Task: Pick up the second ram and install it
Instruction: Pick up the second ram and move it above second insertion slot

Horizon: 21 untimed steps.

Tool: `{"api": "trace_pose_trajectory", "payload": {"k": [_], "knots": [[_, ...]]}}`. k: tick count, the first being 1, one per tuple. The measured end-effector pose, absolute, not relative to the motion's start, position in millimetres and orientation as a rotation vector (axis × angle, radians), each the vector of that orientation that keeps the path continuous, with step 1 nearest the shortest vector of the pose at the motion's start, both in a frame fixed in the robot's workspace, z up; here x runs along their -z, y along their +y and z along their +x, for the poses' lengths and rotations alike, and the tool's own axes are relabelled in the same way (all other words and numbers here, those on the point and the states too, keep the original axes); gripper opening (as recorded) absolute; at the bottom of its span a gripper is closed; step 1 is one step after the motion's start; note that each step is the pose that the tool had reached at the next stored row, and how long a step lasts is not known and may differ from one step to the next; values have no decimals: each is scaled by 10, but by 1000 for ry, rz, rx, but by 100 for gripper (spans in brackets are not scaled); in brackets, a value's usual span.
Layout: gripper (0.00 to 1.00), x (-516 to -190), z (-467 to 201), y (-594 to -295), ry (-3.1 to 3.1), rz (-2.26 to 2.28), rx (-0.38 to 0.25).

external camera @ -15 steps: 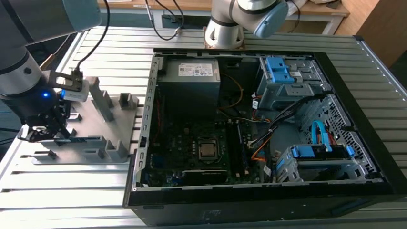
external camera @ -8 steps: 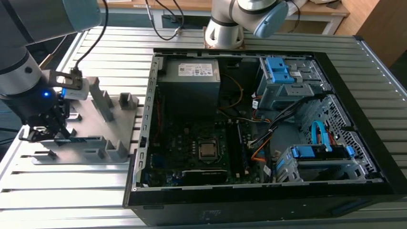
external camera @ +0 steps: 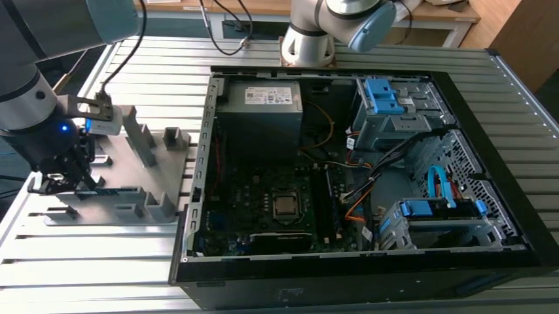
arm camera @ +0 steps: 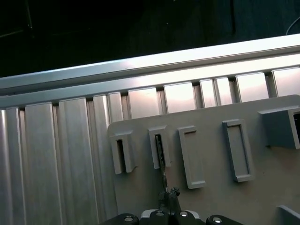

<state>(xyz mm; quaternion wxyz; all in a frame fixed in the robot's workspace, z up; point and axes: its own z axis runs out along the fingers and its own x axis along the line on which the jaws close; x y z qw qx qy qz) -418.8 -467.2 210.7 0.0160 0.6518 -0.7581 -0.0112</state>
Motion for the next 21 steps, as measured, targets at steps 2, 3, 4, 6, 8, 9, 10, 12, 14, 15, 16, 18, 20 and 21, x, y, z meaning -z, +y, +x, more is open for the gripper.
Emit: {"api": "trace_pose_trajectory", "payload": {"k": [2, 3, 4, 6, 8, 9, 10, 12, 14, 15, 16, 18, 20, 21], "knots": [[10, -2107, -4188, -4672, -2346, 2041, 34], [10, -2106, -4188, -4672, -2341, 2047, 34], [10, -2106, -4188, -4672, -2336, 2052, 34], [10, -2106, -4188, -4672, -2329, 2060, 34], [10, -2106, -4188, -4672, -2319, 2070, 34], [10, -2105, -4188, -4672, -2312, 2079, 34], [10, -2105, -4188, -4671, -2305, 2087, 34], [10, -2105, -4188, -4670, -2302, 2091, 35], [10, -2105, -4188, -4670, -2302, 2091, 35], [10, -2106, -4188, -4670, -2302, 2091, 36], [10, -2105, -4188, -4670, -2302, 2092, 35], [10, -2100, -4189, -4671, -2312, 2101, 16], [10, -2097, -4190, -4671, -2326, 2113, -10], [10, -2097, -4189, -4671, -2327, 2114, -12]]}}
